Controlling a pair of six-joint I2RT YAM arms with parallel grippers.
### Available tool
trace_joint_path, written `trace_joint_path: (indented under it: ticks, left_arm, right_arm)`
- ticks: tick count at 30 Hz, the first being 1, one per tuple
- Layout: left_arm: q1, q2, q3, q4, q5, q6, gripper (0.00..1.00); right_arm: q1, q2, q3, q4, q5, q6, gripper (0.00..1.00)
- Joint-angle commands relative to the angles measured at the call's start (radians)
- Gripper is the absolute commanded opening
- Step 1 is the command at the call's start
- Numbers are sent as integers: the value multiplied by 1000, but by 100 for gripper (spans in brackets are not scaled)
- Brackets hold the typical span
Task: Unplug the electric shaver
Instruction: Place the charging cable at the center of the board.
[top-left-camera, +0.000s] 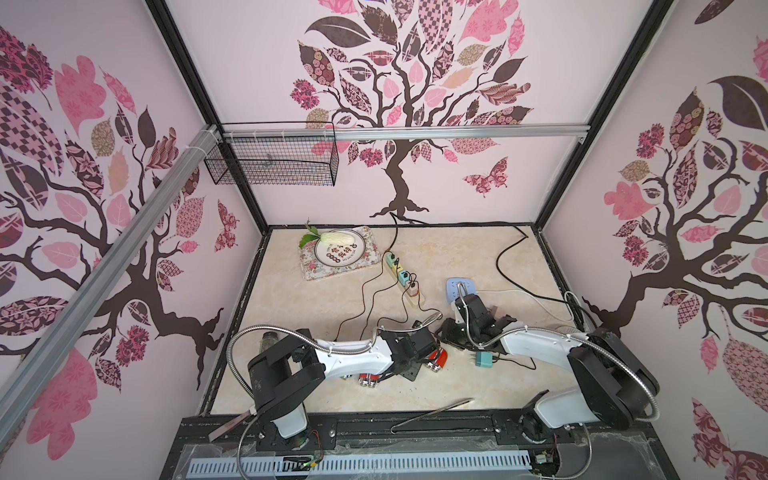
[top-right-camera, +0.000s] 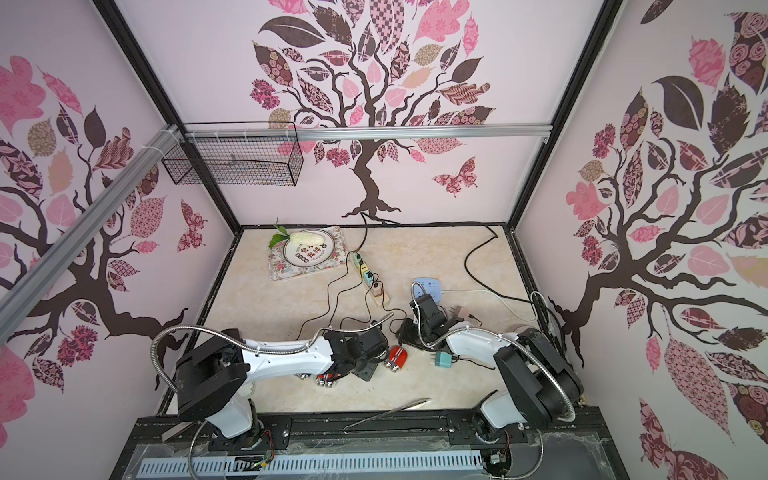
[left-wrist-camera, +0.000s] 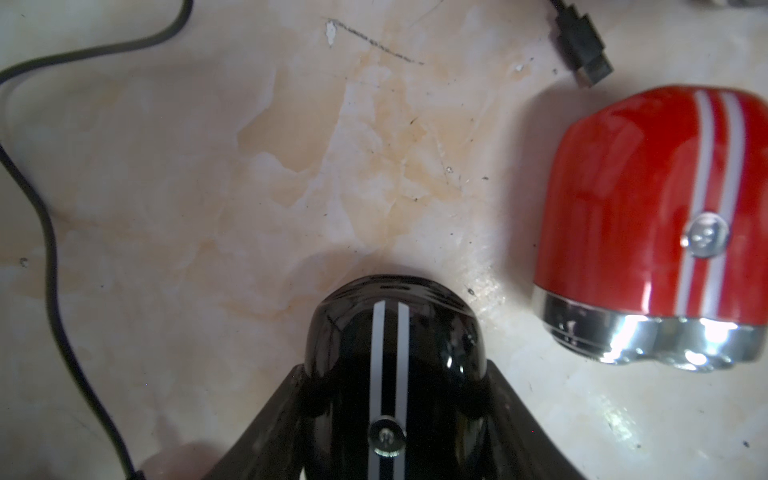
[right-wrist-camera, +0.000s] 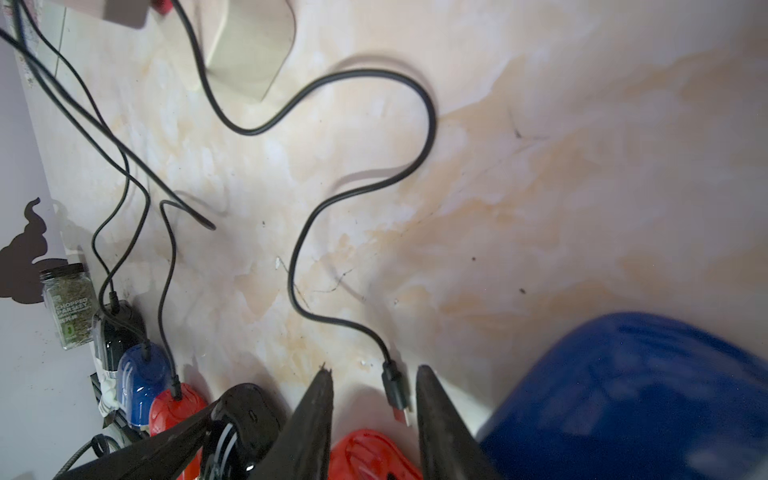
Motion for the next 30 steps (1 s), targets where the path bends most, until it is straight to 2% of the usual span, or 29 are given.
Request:
trace_joint_path:
  ticks: [1,5,16,22,26,30]
  left_arm:
    - [-7,21,36,-4,-6,-7,60]
    - [-8,17,40,-10,-7,-6,66]
    - [-9,-1,49,-22,-4,-11,70]
    - [-9,-63,61,-16,0,-13,70]
    - [-7,-110,69,-20,-21,-7,71]
    - [24,-159,72,-10,-13,1,71]
  right_arm:
    - [3,-47,46,-41,26,-14,39]
    - [2,-57,51,-50,24,-16,41]
    - [2,-86,50,-67,26,-17,42]
    - [3,-100,56,-79,34,-23,49]
    - [6,-105,61,-82,42,-26,51]
    - [58,-101,113,-137,132,-57,52]
